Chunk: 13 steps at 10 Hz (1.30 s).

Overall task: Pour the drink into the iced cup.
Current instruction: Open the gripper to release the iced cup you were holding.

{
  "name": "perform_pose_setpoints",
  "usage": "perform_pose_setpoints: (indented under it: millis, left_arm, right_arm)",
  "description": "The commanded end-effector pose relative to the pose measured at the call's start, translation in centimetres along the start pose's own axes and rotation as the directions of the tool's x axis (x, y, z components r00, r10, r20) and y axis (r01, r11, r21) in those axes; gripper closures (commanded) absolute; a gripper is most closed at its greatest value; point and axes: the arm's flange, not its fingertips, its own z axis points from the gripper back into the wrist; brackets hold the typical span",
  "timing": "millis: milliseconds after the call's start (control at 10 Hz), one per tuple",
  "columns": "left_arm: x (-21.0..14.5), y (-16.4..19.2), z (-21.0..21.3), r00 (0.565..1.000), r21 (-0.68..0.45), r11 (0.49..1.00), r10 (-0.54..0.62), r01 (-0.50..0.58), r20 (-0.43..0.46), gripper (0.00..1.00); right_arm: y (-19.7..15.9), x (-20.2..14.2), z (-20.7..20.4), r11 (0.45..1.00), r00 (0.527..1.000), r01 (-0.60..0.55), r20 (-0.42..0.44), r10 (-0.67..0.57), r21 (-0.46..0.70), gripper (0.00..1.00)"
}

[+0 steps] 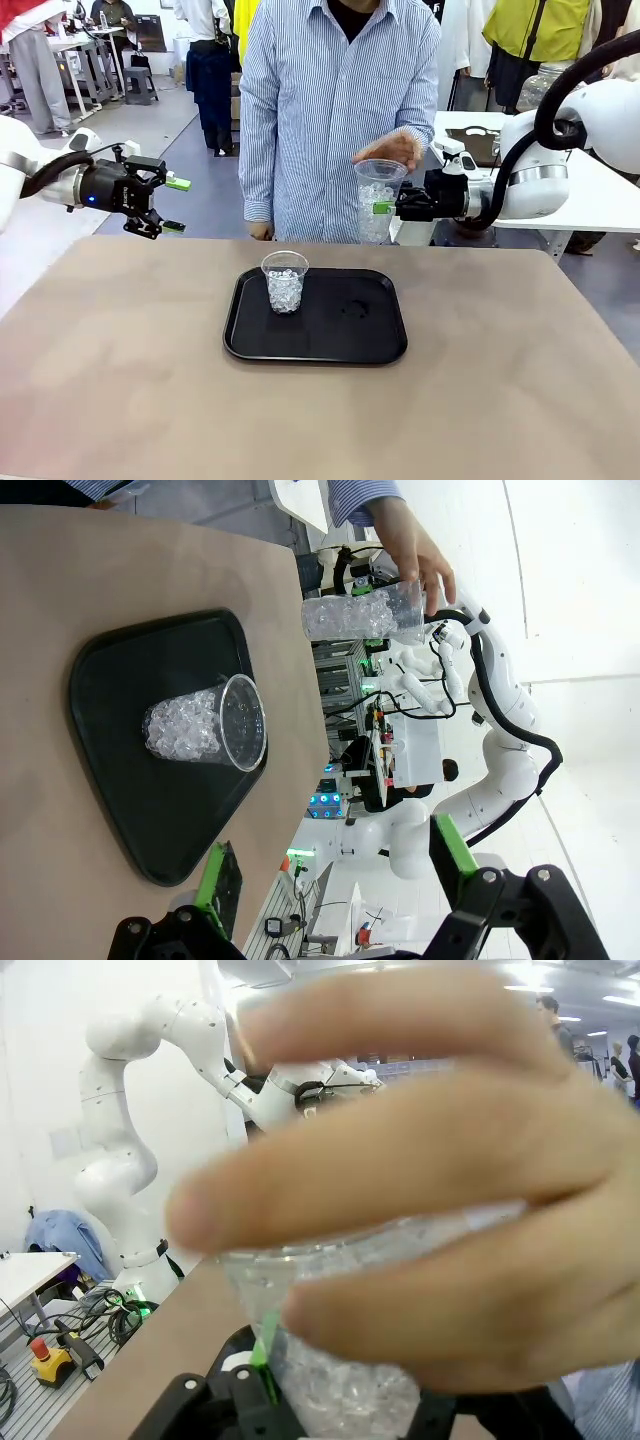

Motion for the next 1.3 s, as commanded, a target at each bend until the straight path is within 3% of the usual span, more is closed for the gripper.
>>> perform_pose_setpoints:
  millis: [0,1200]
  left_arm:
    - [-0.20,-0.15,0.08,1.000,-0.001,1.000,-0.001,0.001,0.001,0.00]
    - [-0.20,-0.15,0.08,1.000,-0.001,1.000,-0.001,0.001,0.001,0.00]
  right_arm:
    - [0.07,0.55,-0.14,1.000,1.000,-0.005,0.012,0.005,-0.007,0.37]
    - [0.07,0.55,-0.14,1.000,1.000,-0.005,0.012,0.005,-0.007,0.37]
